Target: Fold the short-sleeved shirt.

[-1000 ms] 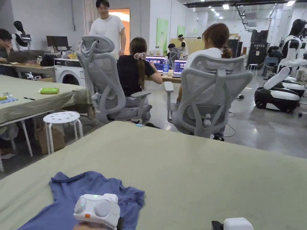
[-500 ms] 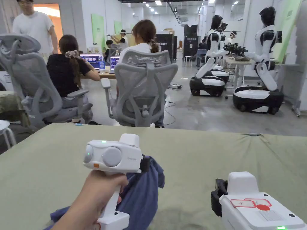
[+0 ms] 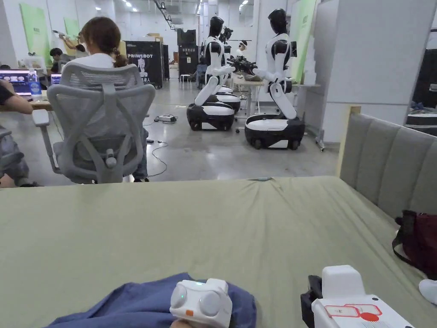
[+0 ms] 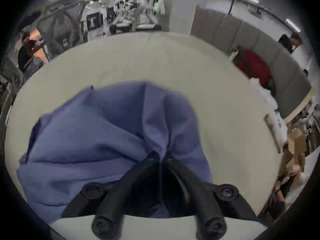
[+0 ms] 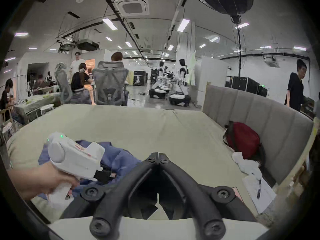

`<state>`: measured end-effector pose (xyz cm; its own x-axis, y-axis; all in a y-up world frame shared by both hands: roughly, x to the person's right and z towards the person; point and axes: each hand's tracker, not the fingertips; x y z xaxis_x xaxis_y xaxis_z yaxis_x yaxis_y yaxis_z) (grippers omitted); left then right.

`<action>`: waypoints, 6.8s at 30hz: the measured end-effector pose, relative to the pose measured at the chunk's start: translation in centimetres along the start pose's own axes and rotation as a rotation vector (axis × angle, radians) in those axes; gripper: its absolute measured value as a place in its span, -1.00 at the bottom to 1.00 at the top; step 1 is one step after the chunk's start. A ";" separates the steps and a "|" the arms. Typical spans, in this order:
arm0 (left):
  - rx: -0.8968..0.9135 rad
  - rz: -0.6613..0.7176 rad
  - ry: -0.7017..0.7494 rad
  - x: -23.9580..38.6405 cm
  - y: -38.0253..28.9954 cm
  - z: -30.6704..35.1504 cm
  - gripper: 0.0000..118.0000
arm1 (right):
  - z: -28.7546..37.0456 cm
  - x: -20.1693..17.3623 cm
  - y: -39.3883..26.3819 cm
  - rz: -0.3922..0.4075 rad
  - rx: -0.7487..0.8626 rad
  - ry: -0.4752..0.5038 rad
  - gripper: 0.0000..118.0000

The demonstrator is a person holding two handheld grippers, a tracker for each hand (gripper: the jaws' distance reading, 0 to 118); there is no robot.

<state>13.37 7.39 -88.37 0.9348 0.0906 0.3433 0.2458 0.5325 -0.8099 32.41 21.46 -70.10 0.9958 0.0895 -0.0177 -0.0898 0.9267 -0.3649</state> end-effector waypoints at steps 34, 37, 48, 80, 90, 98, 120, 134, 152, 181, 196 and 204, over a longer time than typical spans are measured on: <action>0.073 0.512 0.308 -33.9 -7.6 20.2 -1.00 | -3.4 -9.7 0.9 0.066 -0.020 0.194 -1.00; -0.047 0.568 0.294 -37.0 -8.0 16.7 -1.00 | -4.5 -9.6 0.5 0.072 -0.037 0.189 -1.00; -0.079 0.641 0.346 -40.7 -9.2 10.5 -0.01 | -8.1 -8.4 -1.6 0.083 -0.115 0.162 -1.00; 0.214 0.490 0.302 -34.2 -10.1 20.5 -1.00 | -26.4 -6.4 -6.3 0.124 -0.520 0.350 -0.52; 0.199 0.215 0.455 -32.1 -7.7 22.3 -1.00 | -20.7 -3.4 1.9 0.029 -0.379 0.338 -0.97; 0.372 0.030 0.644 -31.3 -0.7 29.8 -1.00 | -15.9 -2.5 13.6 0.149 -0.148 0.234 -0.97; 0.758 0.106 0.768 -35.8 19.7 39.5 -1.00 | -18.3 1.9 35.7 0.044 0.205 -0.066 -0.97; 0.582 0.133 0.698 -36.7 14.2 27.0 -1.00 | -26.5 2.5 24.8 -0.004 0.026 -0.062 -0.97; 0.259 0.216 0.482 -26.8 -14.1 22.8 -1.00 | -10.8 5.0 -1.7 0.045 -0.313 0.017 -0.97; 0.592 0.116 0.470 -14.1 -17.2 28.4 -1.00 | 1.7 -13.0 0.1 0.033 0.166 0.183 -1.00; 0.017 0.584 0.172 -33.2 -18.1 20.7 0.68 | -3.3 -15.0 -2.1 0.047 0.027 0.261 -1.00; -0.073 0.512 0.220 -31.4 -18.2 17.2 -0.52 | -4.9 -14.6 -2.6 0.048 -0.010 0.268 -1.00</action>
<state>-24.82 9.30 -76.25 0.9690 0.1406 -0.2030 -0.2434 0.4063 -0.8807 18.15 15.91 -73.46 0.9593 0.0322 -0.2807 -0.1383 0.9199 -0.3671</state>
